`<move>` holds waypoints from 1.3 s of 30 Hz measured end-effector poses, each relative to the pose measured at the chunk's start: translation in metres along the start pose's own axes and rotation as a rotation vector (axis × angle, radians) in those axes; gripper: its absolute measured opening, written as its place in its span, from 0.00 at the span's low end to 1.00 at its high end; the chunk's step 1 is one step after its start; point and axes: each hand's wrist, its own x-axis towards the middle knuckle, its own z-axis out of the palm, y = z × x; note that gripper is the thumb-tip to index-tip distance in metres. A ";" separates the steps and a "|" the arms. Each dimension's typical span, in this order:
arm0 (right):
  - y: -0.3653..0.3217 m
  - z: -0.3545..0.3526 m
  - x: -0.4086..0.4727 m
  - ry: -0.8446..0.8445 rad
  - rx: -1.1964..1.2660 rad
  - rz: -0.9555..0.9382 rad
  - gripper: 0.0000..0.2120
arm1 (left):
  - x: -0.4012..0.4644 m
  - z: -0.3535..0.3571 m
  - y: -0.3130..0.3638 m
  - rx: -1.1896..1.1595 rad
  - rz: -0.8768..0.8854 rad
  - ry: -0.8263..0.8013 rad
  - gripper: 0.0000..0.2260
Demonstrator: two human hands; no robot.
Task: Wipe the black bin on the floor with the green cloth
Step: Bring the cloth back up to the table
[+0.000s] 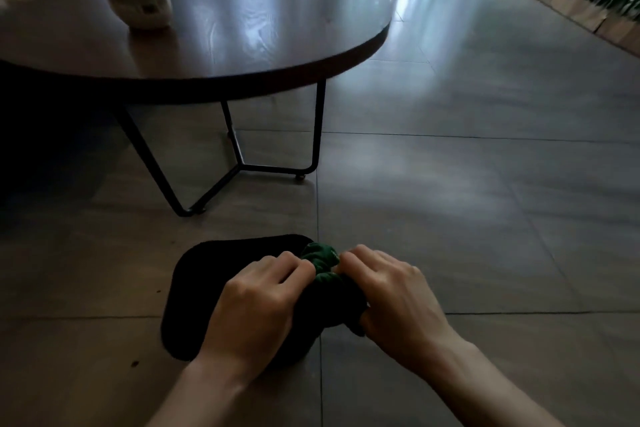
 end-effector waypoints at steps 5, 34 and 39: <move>-0.028 -0.074 0.007 -0.091 -0.054 0.029 0.09 | 0.032 -0.069 0.024 0.058 -0.014 -0.078 0.08; -0.127 -0.501 0.038 -0.104 -0.083 -0.003 0.23 | 0.241 -0.447 0.207 -0.034 -0.324 -0.336 0.20; -0.109 -0.501 0.070 -0.085 0.009 0.029 0.22 | 0.264 -0.434 0.185 -0.217 -0.355 -0.323 0.31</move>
